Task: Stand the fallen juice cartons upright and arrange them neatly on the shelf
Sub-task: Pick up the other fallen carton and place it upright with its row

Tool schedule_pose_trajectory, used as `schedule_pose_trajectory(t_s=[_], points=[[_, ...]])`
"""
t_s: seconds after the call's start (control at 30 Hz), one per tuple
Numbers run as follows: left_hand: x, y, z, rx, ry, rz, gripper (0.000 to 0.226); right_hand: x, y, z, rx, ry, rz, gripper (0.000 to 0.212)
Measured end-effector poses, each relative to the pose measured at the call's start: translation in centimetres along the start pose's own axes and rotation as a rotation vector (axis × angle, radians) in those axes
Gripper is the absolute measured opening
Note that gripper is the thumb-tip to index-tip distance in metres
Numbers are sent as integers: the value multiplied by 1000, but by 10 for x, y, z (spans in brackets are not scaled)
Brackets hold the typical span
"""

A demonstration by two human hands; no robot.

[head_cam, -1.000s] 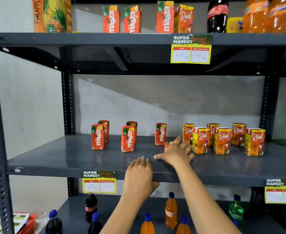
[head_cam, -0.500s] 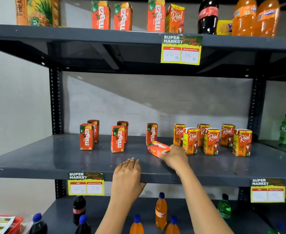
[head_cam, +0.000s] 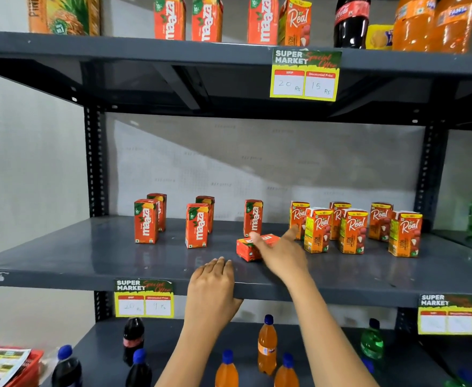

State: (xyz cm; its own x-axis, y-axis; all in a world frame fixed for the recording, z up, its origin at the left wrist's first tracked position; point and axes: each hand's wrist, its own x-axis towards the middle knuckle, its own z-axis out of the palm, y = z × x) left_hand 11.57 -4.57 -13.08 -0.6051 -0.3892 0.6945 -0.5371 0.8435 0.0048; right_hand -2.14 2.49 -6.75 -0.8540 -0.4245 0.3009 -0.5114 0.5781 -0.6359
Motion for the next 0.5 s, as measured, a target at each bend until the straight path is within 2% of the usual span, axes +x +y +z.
schedule_pose_trajectory(t_s=[0.07,0.13,0.23,0.37,0.5], points=[[-3,2,1,-1,6,15,58,-6,-9,11,-31,-1,27,129],[-1,9,2,-12,13,30,58,-1,-14,12,-42,6,41,132],[6,25,4,-42,33,68,57,15,-3,2,-63,-40,28,126],[15,46,8,-74,35,109,58,35,35,-33,50,-174,21,112],[21,56,10,-79,44,131,60,47,69,-60,46,-39,123,106]])
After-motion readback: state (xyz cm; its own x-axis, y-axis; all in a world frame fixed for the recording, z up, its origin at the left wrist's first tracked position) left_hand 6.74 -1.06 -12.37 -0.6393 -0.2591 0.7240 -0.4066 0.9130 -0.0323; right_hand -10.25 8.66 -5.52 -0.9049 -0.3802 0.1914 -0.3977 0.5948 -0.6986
